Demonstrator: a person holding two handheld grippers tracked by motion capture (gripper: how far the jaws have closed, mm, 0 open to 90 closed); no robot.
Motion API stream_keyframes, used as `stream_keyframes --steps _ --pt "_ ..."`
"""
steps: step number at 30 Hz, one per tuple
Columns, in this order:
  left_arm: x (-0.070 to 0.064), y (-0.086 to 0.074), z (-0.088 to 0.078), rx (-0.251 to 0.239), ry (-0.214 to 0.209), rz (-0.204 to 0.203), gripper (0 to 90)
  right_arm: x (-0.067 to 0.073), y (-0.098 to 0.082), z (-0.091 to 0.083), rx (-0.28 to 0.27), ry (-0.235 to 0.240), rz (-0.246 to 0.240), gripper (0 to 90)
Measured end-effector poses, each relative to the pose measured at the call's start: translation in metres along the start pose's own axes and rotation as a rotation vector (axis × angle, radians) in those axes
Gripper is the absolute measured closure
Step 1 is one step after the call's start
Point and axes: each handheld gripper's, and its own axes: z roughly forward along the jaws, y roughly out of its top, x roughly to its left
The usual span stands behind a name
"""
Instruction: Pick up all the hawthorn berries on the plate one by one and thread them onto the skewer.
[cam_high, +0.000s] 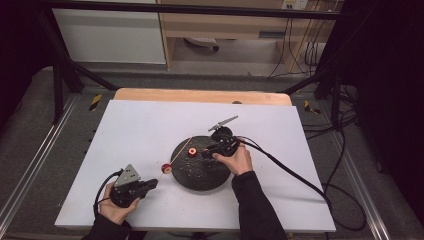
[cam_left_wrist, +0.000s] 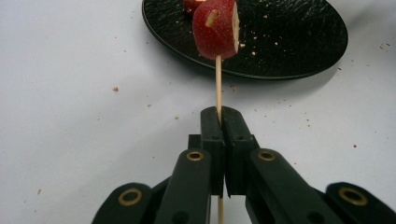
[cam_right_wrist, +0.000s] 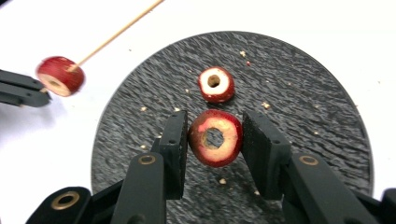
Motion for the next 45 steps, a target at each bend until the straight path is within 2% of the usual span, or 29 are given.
stream_keyframes --steps 8,13,26,34,38,45 --pt "-0.002 0.001 0.000 -0.002 -0.004 0.000 88.4 0.007 -0.021 -0.007 -0.140 0.043 0.057 62.3" --pt "-0.004 0.001 0.000 -0.007 -0.007 -0.003 88.4 0.009 -0.032 -0.008 -0.233 0.069 0.113 62.3" --pt "-0.008 0.002 0.001 -0.011 -0.013 0.001 88.4 0.004 -0.053 -0.009 -0.379 0.094 0.224 62.2" --pt "-0.012 0.002 0.002 -0.012 -0.016 0.001 88.4 0.006 -0.063 -0.006 -0.507 0.103 0.300 62.3" --pt "-0.014 0.003 0.002 -0.014 -0.018 0.002 88.4 0.009 -0.066 -0.003 -0.566 0.095 0.316 62.4" --pt "-0.015 0.003 0.002 -0.017 -0.020 -0.004 88.4 0.013 -0.067 -0.001 -0.625 0.093 0.334 62.4"
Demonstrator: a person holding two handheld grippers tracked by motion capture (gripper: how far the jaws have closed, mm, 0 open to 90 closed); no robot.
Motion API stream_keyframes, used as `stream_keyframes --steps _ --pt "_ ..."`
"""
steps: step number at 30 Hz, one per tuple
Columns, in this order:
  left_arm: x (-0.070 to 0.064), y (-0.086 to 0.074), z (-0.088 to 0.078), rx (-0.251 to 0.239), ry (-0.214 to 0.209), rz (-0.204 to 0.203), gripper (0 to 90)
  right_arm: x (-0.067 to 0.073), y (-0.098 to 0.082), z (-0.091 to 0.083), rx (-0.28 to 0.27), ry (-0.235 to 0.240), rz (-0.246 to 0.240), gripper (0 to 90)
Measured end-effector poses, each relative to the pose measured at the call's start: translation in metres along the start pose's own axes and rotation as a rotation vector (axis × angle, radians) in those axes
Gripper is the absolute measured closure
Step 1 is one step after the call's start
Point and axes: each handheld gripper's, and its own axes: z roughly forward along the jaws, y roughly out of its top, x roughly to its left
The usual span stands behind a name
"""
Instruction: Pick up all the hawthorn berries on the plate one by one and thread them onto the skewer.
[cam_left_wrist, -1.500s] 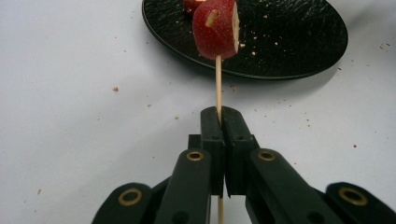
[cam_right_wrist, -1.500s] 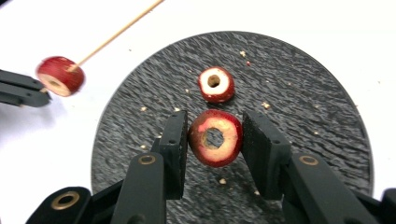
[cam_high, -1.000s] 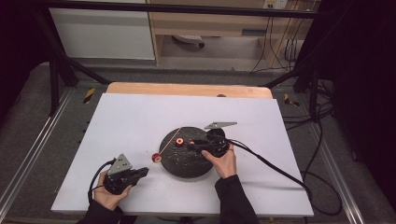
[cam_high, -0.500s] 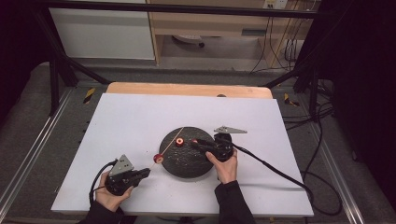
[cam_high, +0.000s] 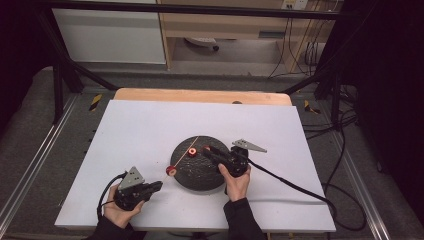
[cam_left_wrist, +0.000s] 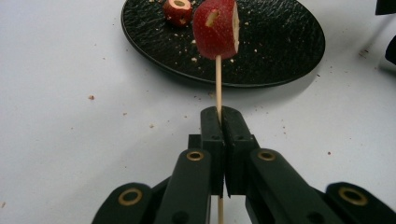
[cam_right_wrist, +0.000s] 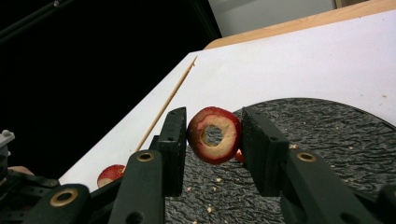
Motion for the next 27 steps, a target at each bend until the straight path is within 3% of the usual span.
stream_keyframes --steps 10,27 --pt "-0.001 0.000 0.000 -0.007 0.003 -0.006 88.4 0.004 0.008 -0.004 -0.129 0.006 0.028 62.5" --pt "-0.003 0.000 0.001 -0.012 -0.003 -0.012 88.4 -0.006 0.020 0.006 -0.242 -0.009 0.118 62.5"
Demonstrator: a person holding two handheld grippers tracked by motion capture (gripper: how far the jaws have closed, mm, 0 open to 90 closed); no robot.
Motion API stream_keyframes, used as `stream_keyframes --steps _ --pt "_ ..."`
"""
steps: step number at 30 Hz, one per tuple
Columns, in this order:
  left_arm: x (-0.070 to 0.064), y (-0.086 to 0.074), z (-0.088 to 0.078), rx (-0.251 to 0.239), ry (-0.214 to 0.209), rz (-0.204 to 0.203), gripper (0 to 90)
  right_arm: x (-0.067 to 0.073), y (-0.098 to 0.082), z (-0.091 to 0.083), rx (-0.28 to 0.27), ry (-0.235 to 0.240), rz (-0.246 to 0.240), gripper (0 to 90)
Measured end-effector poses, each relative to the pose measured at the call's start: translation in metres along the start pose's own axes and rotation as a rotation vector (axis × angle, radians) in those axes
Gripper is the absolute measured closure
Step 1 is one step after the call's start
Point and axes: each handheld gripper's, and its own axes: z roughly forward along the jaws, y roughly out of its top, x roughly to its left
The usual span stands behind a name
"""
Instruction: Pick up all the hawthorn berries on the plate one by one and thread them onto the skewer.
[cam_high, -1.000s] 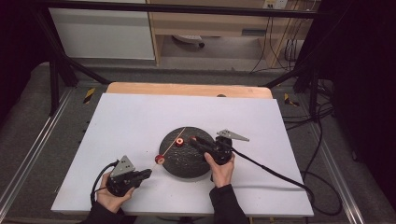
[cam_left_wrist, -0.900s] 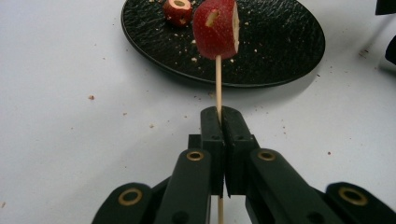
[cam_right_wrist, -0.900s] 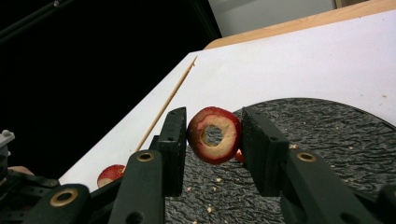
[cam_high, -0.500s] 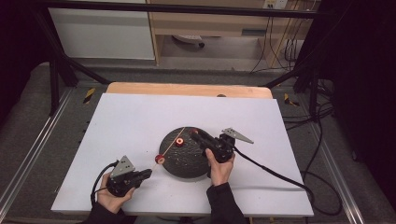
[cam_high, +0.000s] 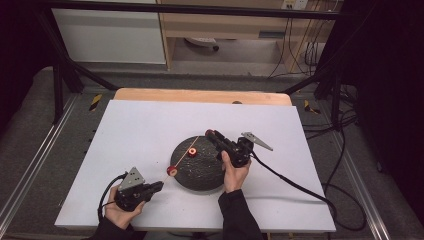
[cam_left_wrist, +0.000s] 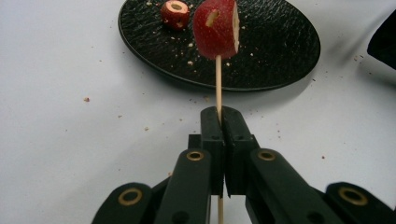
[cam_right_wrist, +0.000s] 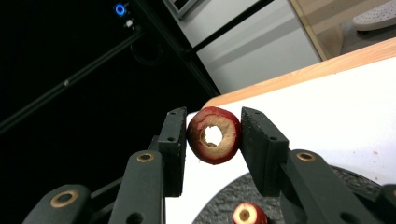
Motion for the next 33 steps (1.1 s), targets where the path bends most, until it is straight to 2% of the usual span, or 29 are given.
stream_keyframes --steps 18,27,33 --pt "-0.006 0.002 0.005 -0.021 -0.001 -0.024 88.4 0.004 -0.010 0.017 -0.112 0.028 0.055 62.7" --pt "-0.007 0.002 0.007 -0.023 -0.006 -0.030 88.3 0.003 -0.017 0.020 -0.133 0.036 0.082 62.7" --pt "-0.007 0.002 0.008 -0.022 -0.008 -0.038 88.4 0.003 -0.018 0.020 -0.137 0.043 0.082 62.7"
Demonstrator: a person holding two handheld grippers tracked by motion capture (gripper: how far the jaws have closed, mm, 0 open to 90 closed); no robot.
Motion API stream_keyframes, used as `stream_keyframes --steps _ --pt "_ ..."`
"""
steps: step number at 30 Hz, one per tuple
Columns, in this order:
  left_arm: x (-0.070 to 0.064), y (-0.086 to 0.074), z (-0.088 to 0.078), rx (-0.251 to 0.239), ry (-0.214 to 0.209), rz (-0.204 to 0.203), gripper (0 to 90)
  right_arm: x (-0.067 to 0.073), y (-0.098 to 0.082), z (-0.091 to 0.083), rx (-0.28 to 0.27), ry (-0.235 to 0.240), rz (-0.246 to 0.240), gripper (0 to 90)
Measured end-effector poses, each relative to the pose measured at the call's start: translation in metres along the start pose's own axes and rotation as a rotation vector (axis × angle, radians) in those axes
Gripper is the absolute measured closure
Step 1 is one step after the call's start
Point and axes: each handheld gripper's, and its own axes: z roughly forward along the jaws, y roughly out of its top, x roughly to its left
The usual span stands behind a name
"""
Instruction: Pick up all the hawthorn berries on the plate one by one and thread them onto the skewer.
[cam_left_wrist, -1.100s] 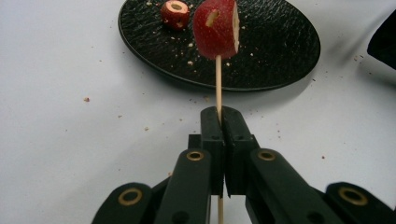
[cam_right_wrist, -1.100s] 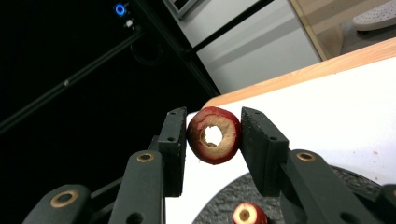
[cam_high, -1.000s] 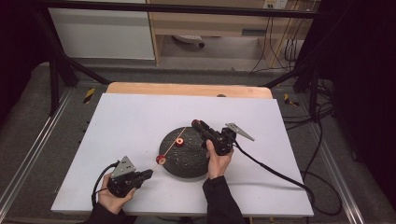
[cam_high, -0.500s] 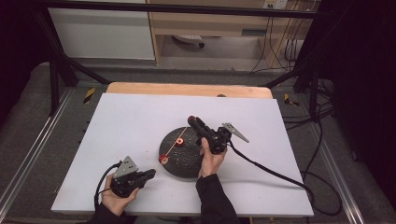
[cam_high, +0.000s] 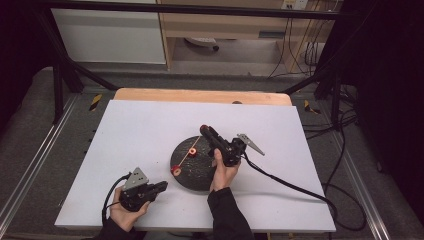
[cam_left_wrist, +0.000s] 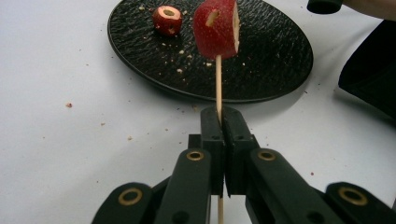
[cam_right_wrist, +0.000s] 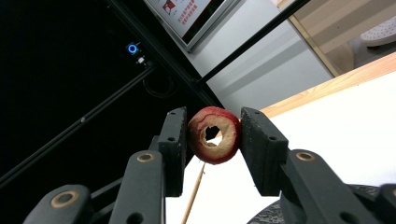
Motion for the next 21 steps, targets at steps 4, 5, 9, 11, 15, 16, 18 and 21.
stream_keyframes --steps 4,5,9,11,15,16,18,21 --pt "-0.001 0.000 0.002 -0.003 -0.002 -0.005 88.4 0.000 0.000 0.000 0.001 0.004 -0.005 62.7" --pt "-0.002 0.000 0.002 -0.005 -0.001 -0.005 88.4 0.000 -0.001 0.001 0.003 0.003 -0.007 62.7" --pt "-0.003 0.001 0.003 -0.012 0.004 -0.016 88.5 0.001 -0.002 0.001 0.004 0.003 -0.006 62.7" --pt "-0.003 0.001 0.003 -0.018 0.003 -0.027 88.5 0.001 -0.003 0.001 0.006 0.002 -0.006 62.8" --pt "-0.006 0.004 0.005 -0.023 0.010 -0.040 88.5 0.001 -0.005 0.001 0.006 0.006 -0.004 62.8" --pt "-0.006 0.005 0.006 -0.028 0.009 -0.042 88.5 0.001 -0.006 0.001 0.008 0.005 -0.005 62.8" --pt "-0.007 0.008 0.008 -0.031 0.017 -0.041 88.5 0.000 -0.008 0.000 0.008 0.007 -0.005 62.8" --pt "-0.007 0.011 0.012 -0.026 0.018 -0.058 88.6 0.001 -0.009 -0.001 -0.005 0.009 -0.006 62.9"
